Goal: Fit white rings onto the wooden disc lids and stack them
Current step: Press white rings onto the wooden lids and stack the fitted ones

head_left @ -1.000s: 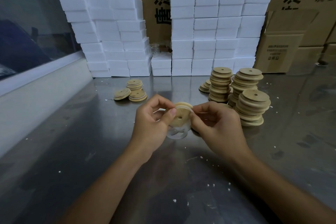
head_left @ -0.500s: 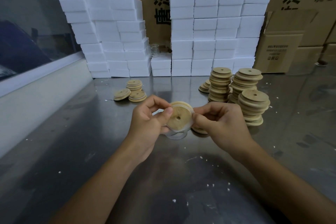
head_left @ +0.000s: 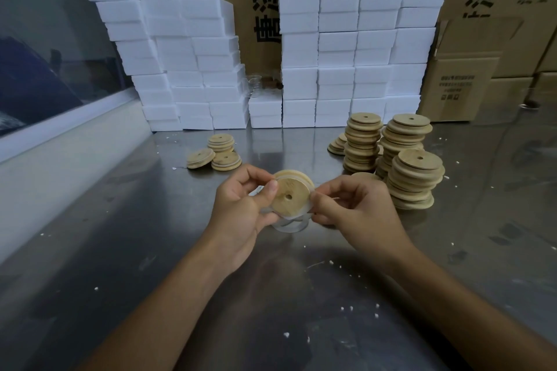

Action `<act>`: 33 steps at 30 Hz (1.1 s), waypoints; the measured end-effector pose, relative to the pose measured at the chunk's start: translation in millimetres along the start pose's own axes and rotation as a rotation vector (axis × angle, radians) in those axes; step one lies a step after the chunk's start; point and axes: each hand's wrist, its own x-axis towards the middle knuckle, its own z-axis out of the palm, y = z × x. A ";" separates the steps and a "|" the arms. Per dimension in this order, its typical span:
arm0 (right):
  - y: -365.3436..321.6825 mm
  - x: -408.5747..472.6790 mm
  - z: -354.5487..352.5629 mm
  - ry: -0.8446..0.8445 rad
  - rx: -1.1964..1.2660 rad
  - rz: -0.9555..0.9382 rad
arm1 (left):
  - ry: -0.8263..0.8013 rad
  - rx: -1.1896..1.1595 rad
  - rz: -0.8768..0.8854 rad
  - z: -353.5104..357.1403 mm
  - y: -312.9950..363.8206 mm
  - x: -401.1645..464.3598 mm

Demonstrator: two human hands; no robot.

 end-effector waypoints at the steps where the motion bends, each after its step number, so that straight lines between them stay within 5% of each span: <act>1: 0.2 -0.3 0.3 0.000 0.011 0.004 | 0.005 -0.033 -0.014 0.7 -0.5 0.2; 6: 5.2 -1.9 3.7 0.006 -0.119 -0.065 | 0.017 -0.062 -0.032 -0.2 -2.0 0.8; 16: -3.6 -2.9 -6.5 -0.095 -0.618 -0.440 | -0.001 0.698 0.446 -0.1 -8.4 -1.9; 33: 1.2 -1.1 -2.0 -0.008 -0.622 -0.303 | -0.041 0.814 0.581 4.4 -5.0 -4.0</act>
